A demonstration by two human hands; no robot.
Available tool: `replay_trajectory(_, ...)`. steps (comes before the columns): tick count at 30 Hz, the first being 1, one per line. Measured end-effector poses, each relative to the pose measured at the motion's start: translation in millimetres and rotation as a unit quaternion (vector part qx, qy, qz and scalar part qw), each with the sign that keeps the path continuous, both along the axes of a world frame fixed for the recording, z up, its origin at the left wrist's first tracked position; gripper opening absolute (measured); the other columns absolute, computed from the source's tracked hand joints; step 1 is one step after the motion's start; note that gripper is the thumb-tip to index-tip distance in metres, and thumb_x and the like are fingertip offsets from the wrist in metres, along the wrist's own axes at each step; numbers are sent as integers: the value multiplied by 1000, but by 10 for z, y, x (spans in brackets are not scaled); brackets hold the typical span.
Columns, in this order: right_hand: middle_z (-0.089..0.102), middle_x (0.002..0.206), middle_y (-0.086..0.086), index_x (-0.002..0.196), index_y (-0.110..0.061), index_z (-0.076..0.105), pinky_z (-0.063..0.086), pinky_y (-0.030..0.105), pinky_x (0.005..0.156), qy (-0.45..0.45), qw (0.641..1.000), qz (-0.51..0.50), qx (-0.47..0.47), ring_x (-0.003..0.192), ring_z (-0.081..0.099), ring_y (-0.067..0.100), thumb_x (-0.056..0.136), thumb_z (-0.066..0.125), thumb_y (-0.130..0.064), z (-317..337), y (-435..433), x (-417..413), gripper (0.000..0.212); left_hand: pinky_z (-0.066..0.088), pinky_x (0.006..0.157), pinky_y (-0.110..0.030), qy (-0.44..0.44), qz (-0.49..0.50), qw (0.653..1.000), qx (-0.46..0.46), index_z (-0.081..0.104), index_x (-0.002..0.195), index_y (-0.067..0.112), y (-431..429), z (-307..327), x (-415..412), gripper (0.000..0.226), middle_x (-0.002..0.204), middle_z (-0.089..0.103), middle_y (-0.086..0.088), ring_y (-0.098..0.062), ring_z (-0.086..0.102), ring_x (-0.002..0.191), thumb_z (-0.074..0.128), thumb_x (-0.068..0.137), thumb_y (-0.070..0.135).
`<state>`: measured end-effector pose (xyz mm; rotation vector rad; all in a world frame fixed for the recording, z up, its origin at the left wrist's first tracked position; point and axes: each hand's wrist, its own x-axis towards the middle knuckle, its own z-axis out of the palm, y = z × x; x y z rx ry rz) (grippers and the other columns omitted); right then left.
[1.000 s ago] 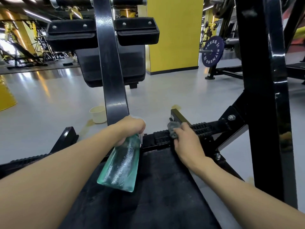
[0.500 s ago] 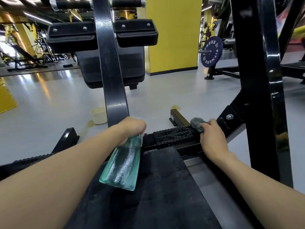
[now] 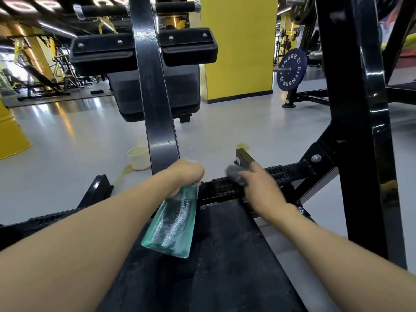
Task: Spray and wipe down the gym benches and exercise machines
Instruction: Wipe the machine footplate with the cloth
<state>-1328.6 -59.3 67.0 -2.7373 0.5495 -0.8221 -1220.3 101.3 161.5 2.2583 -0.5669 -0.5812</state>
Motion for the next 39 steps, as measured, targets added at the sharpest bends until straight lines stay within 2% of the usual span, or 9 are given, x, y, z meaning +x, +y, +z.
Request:
replay_trajectory(4,35,94,5,108,-2,68,35,34,68,-11,985,-165,40,78,51,36,86,49,5,18,-477,-228,30,28,59,-27,3,4,1000,-2,40,80,11,-2,-23,30,13,81,36,-9,-27,46,75,43,73,0)
replay_trajectory(7,46,109,10,107,1,67,37,31,74,-45,979,-188,69,83,53,34,87,49,4,-30,-314,-134,27,21,53,-22,-22,-2,1000,11,39,78,10,-12,-31,44,12,75,32,-7,-20,31,61,43,77,-1)
replay_trajectory(10,56,120,-1,113,-9,66,43,28,92,-79,989,-83,91,103,61,27,87,50,5,-57,122,53,33,18,51,-19,-29,-8,999,16,37,76,11,-23,-29,51,14,69,29,-6,-17,22,55,42,76,-2)
replay_trajectory(14,52,111,8,101,-9,69,48,39,81,0,994,109,1,97,58,35,86,53,-1,-43,519,197,23,16,56,-26,-40,-5,999,14,36,75,12,-37,-23,36,16,73,30,-7,-20,25,62,43,78,-2)
replay_trajectory(16,49,104,6,108,-11,69,49,40,83,16,993,115,6,95,58,32,88,52,-1,11,382,111,29,20,55,-25,-35,-6,999,15,36,74,11,-35,-18,31,15,77,32,-8,-22,29,64,42,76,-2)
replay_trajectory(22,46,104,13,110,-5,70,44,40,77,-8,981,-180,66,91,56,40,85,52,4,-31,-539,-375,32,21,56,-26,-44,-24,998,34,35,73,10,-24,-8,30,15,82,32,-8,-19,25,66,41,79,-3)
replay_trajectory(26,46,117,19,108,2,67,38,38,76,-11,965,-237,110,90,54,42,88,50,1,-60,-524,-341,26,20,56,-26,-49,-28,998,37,35,73,10,-18,-7,38,16,81,30,-7,-19,23,66,41,80,-3)
replay_trajectory(35,48,130,10,110,1,66,46,38,94,51,995,81,-1,108,58,36,88,51,0,23,365,74,26,21,59,-28,-49,-18,998,35,36,73,11,-46,-14,5,15,85,35,-8,-21,26,69,43,80,-1)
replay_trajectory(39,53,108,-9,114,-16,66,45,32,85,54,995,81,20,102,59,20,92,51,-2,61,90,-114,30,19,56,-26,-47,-18,998,29,34,71,12,-49,-14,-15,17,83,33,-8,-20,24,66,41,79,-2)
